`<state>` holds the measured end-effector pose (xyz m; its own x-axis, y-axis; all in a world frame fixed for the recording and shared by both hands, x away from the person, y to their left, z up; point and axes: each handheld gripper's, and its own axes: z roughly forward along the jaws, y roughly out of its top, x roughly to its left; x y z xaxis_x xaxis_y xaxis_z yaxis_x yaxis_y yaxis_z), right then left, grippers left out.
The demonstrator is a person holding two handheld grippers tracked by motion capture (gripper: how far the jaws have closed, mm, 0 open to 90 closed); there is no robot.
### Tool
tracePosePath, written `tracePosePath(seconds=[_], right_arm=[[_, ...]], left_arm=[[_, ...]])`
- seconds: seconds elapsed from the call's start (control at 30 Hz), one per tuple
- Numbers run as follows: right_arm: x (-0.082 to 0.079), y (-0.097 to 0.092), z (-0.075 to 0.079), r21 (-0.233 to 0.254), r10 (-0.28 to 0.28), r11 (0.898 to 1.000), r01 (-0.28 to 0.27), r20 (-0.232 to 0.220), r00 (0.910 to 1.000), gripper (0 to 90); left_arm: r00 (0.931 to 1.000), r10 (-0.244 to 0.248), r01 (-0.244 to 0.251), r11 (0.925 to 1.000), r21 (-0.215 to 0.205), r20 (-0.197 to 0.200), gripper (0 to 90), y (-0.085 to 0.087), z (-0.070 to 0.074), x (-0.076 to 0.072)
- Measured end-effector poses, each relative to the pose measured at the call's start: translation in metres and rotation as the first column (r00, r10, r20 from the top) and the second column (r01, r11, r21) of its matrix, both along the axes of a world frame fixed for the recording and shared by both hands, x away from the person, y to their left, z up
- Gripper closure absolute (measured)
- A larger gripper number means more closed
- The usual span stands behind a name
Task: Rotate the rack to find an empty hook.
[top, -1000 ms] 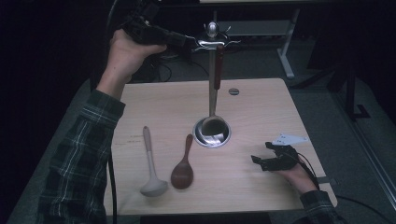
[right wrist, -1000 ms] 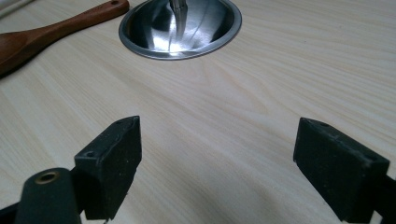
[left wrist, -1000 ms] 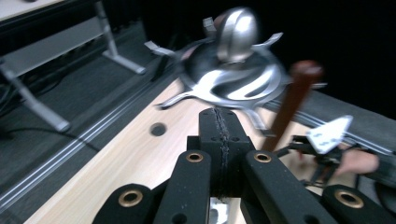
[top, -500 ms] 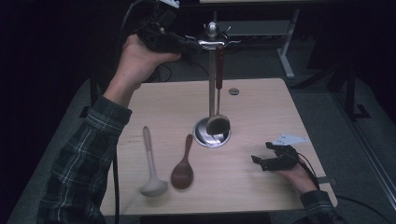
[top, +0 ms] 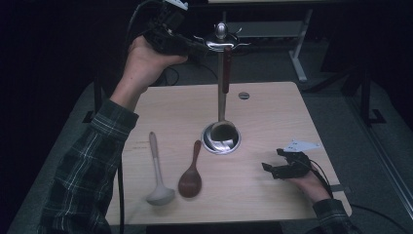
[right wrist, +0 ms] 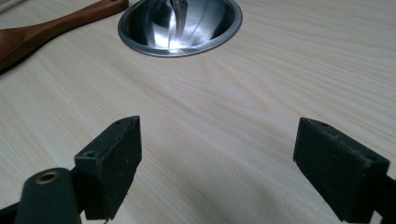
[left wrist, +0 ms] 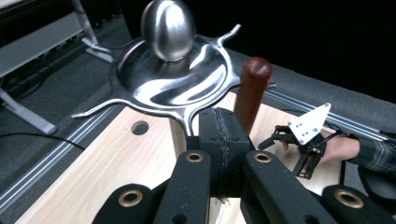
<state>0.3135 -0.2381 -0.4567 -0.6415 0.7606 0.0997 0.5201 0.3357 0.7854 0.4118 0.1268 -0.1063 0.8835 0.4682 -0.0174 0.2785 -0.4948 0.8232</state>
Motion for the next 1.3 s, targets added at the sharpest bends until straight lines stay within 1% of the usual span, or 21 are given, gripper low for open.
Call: tracePosePath(seconds=[0.27, 0.3, 0.33, 0.4, 0.43, 0.53, 0.57, 0.6, 0.63, 0.7, 0.73, 0.83, 0.9, 0.97, 1.03, 1.1, 1.13, 1.2, 1.23, 1.27, 1.3], right_arm=[[0.0, 0.0, 0.0, 0.002, 0.001, 1.0, -0.001, 0.001, 1.0, 14.8], [0.0, 0.0, 0.0, 0.001, 0.0, 1.0, 0.0, 0.002, 1.0, 14.8], [0.0, 0.0, 0.0, 0.001, 0.0, 1.0, 0.0, 0.002, 1.0, 14.8], [0.0, 0.0, 0.0, 0.003, 0.0, 1.0, 0.0, 0.001, 1.0, 14.8], [0.0, 0.0, 0.0, 0.003, 0.0, 1.0, 0.0, 0.001, 1.0, 14.8], [0.0, 0.0, 0.0, 0.002, 0.002, 1.0, -0.002, -0.002, 1.0, 14.8], [0.0, 0.0, 0.0, 0.002, 0.002, 1.0, -0.002, -0.002, 1.0, 14.8], [0.0, 0.0, 0.0, 0.002, 0.003, 1.0, -0.003, -0.001, 1.0, 14.8], [0.0, 0.0, 0.0, 0.003, 0.002, 1.0, -0.002, -0.001, 1.0, 14.8], [0.0, 0.0, 0.0, 0.003, 0.002, 1.0, -0.002, -0.002, 1.0, 14.8], [0.0, 0.0, 0.0, 0.002, 0.003, 1.0, -0.003, -0.001, 1.0, 14.8], [0.0, 0.0, 0.0, 0.001, 0.004, 1.0, -0.004, -0.001, 1.0, 14.8], [0.0, -0.001, 0.0, 0.001, 0.007, 1.0, -0.007, 0.002, 1.0, 14.8], [0.0, -0.001, 0.0, 0.0, 0.008, 1.0, -0.008, 0.003, 1.0, 14.8], [0.0, -0.001, -0.001, 0.001, 0.003, 1.0, -0.003, 0.0, 1.0, 14.8], [0.0, -0.001, -0.001, 0.001, 0.007, 1.0, -0.007, 0.003, 1.0, 14.8], [0.0, -0.001, -0.001, 0.001, 0.007, 1.0, -0.007, 0.003, 1.0, 14.8], [0.0, 0.001, -0.001, -0.003, 0.006, 1.0, -0.006, 0.001, 1.0, 14.8], [0.0, 0.001, -0.001, -0.004, 0.007, 1.0, -0.007, 0.0, 1.0, 14.8], [0.0, 0.001, -0.001, -0.004, 0.007, 1.0, -0.007, 0.0, 1.0, 14.8], [0.0, 0.001, -0.001, -0.005, 0.008, 1.0, -0.008, 0.001, 1.0, 14.8]], left_arm=[[0.9991, 0.042, -0.042, 0.9991, -0.003, 0.006, 90.0, 0.005, -0.001, 0.008], [0.9984, 0.056, -0.056, 0.9984, -0.001, 0.009, 90.0, 0.007, -0.001, 0.01], [0.9984, 0.056, -0.056, 0.9984, -0.001, 0.009, 90.0, 0.007, -0.001, 0.01], [0.9967, 0.081, -0.081, 0.9967, -0.01, 0.006, 90.0, 0.01, -0.002, 0.016], [0.9967, 0.081, -0.081, 0.9967, -0.01, 0.006, 90.0, 0.01, -0.002, 0.016], [0.9949, 0.1, -0.1, 0.9946, -0.025, 0.0, 90.0, 0.013, -0.003, 0.024], [0.9948, 0.102, -0.102, 0.9945, -0.023, 0.002, 90.0, 0.013, -0.003, 0.026], [0.9931, 0.117, -0.117, 0.9928, -0.026, 0.004, 90.0, 0.014, -0.003, 0.031], [0.9931, 0.117, -0.117, 0.9928, -0.026, 0.004, 90.0, 0.014, -0.003, 0.031], [0.9906, 0.136, -0.135, 0.9905, -0.025, 0.013, 90.0, 0.014, -0.003, 0.035], [0.9894, 0.145, -0.145, 0.9887, -0.038, 0.006, 90.0, 0.015, -0.004, 0.04], [0.9901, 0.14, -0.14, 0.9891, -0.045, -0.001, 90.0, 0.015, -0.004, 0.041], [0.9906, 0.137, -0.137, 0.9895, -0.045, 0.001, 90.0, 0.016, -0.004, 0.039], [0.9918, 0.128, -0.128, 0.9896, -0.066, -0.003, 90.0, 0.019, -0.002, 0.035], [0.9945, 0.104, -0.104, 0.9909, -0.085, -0.014, 90.0, 0.022, 0.001, 0.027], [0.9971, 0.074, -0.075, 0.9925, -0.097, -0.013, 90.0, 0.023, 0.004, 0.017], [0.9971, 0.074, -0.075, 0.9925, -0.097, -0.013, 89.9, 0.023, 0.004, 0.017], [0.9989, 0.046, -0.047, 0.9934, -0.105, -0.01, 90.0, 0.021, 0.006, 0.007], [0.9998, 0.02, -0.02, 0.9941, -0.106, -0.008, 89.9, 0.017, 0.007, 0.0], [0.9998, 0.02, -0.02, 0.9941, -0.106, -0.008, 90.0, 0.017, 0.007, 0.0], [1.0, -0.002, 0.002, 0.9947, -0.103, -0.004, 89.9, 0.012, 0.008, -0.006]])
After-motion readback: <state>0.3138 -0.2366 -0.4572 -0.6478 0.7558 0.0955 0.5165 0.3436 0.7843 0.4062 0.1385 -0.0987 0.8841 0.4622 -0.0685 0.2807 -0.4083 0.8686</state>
